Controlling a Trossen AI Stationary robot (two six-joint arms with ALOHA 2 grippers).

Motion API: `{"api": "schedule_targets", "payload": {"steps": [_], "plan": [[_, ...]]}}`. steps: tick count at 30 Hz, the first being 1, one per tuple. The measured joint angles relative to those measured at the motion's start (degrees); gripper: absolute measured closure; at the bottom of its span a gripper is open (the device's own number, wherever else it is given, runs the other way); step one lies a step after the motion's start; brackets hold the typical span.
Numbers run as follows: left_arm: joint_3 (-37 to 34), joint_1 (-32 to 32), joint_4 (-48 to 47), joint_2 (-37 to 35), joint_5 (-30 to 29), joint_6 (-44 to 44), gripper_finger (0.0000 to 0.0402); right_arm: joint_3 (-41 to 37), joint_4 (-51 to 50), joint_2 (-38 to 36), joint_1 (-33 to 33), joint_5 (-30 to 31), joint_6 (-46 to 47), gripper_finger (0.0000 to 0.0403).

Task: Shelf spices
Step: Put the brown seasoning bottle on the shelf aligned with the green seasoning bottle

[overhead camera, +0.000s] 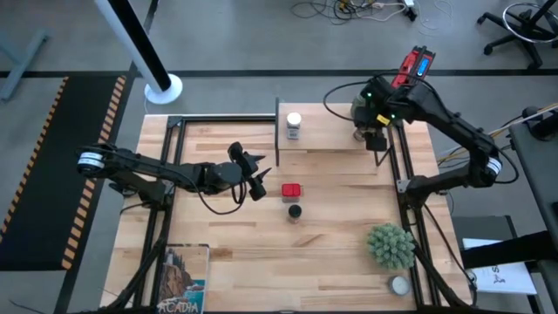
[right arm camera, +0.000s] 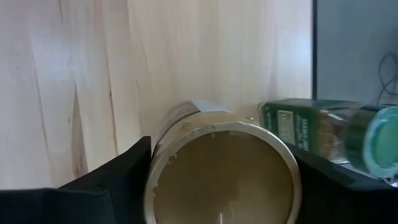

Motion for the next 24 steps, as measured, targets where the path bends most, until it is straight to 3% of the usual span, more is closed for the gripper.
{"api": "schedule_targets", "payload": {"steps": [9,24], "plan": [[0.0,-0.01,0.02,0.0,0.0,0.0,0.0209,1.54,-0.08,-0.09,0.0,0.02,-0.02,0.0106],[0.0,-0.01,0.0,0.02,-0.02,0.0,0.0209,1.53,-0.04,-0.08,0.0,3.5,-3.55,0.0109]]}}
